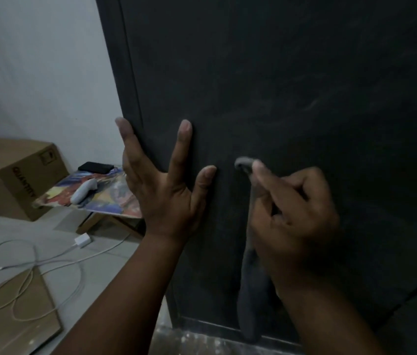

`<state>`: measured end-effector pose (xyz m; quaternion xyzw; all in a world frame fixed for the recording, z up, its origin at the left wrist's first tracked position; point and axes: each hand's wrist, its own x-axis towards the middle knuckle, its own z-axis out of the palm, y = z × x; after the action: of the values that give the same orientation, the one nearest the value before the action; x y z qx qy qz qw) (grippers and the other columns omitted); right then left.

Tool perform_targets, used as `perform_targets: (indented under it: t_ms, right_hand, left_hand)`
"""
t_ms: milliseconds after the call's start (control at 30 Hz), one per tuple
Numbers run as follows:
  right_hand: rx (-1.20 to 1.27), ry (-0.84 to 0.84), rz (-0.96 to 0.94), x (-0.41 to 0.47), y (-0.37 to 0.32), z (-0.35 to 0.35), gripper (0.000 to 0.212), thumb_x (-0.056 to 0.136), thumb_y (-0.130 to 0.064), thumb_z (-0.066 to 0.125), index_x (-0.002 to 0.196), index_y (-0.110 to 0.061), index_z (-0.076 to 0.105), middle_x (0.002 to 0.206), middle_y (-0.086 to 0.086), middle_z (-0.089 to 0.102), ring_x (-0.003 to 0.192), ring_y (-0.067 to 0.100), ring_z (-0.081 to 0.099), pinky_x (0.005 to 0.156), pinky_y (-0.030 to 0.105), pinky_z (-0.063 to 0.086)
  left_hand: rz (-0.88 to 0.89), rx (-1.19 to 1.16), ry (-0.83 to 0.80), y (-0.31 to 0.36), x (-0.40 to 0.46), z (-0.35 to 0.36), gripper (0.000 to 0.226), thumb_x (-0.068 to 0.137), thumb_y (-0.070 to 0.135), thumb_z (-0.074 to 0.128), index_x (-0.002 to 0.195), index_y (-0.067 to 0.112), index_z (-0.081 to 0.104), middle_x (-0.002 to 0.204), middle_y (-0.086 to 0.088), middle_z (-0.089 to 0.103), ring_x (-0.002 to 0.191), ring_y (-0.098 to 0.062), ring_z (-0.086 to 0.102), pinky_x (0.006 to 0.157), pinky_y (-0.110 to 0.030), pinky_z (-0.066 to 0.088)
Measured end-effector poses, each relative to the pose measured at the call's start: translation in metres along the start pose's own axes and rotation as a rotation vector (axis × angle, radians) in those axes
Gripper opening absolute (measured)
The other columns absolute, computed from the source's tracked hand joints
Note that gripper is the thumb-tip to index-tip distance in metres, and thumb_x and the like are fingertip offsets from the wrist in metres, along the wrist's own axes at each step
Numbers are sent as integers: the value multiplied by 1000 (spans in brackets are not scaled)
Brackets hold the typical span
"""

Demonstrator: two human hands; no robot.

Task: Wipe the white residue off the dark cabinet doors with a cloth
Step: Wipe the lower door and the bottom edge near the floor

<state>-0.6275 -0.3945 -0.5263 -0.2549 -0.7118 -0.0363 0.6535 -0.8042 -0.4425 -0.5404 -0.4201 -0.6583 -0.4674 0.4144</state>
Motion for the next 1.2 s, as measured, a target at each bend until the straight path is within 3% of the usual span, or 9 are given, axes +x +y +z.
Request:
perform_targets:
  t_ms: [100,367,567,667,767,867,1067,1133,1200]
  right_hand:
    - [26,79,19,14,-18,18,18,97,-15,73,113,-20,79,80,4,56,63,17,50,47,37,43]
    - [-24,-101,25,-13,-23,15,14,97,-22,74,109,-26,80,80,-2,55,60,14,50,44,32,42]
    - [14,87,63,13,-33,25,15,97,-15,73,111,-17,79,82,4,54,63,14,47,47,30,38]
    - [18,41,54,1,-50,37,15,98,-17,72,110,-20,81,80,3,54,62,16,48,51,26,34]
    - [-11,-128,39,-30,-55,39,17,102,-24,66,109,-26,81,79,0,56,60,16,50,52,24,32]
    - [-25,-155,77,-42,-45,33,15,97,-20,73,107,-28,81,80,-2,56,59,16,52,50,24,36]
    - [36,95,65,-4,-51,45,18,95,-13,75,111,-20,80,81,5,55,62,17,49,49,31,39]
    - [56,63,50,-1,-63,54,15,96,-15,74,109,-19,80,81,6,56,61,17,49,47,32,40]
    - [43,-46,9,-12,-73,58,13,99,-19,72,109,-19,81,81,5,56,60,16,47,45,29,39]
  left_hand:
    - [21,8,35,-3,-1,7,64,103,64,41,161,45,22,163,-39,3,159,-29,0,125,-46,15]
    - [-17,8,99,-11,-8,15,71,104,56,33,163,19,20,166,-35,6,160,-28,5,126,-42,11]
    - [-160,-264,148,-8,-10,14,77,108,50,39,162,1,14,169,-29,8,161,-25,11,128,-38,18]
    - [-370,-409,123,-8,-11,7,76,108,57,33,163,8,14,168,-14,30,154,-22,33,123,-42,36]
    - [-510,-420,66,-13,-5,-1,64,108,59,27,154,16,39,142,-9,61,126,-24,61,98,-47,54]
    - [-528,-469,2,-19,-2,-8,58,107,55,28,147,18,46,125,-3,67,109,-17,65,88,-42,57]
    - [-690,-567,-130,-21,0,-14,64,104,62,25,145,20,51,140,2,60,125,-8,56,111,-34,47]
    - [-784,-641,-152,-22,1,-17,73,98,70,26,149,24,50,148,10,54,130,1,52,115,-27,40]
    - [-875,-793,-190,-22,3,-22,87,87,82,33,148,22,52,151,2,55,138,-11,51,120,-42,40]
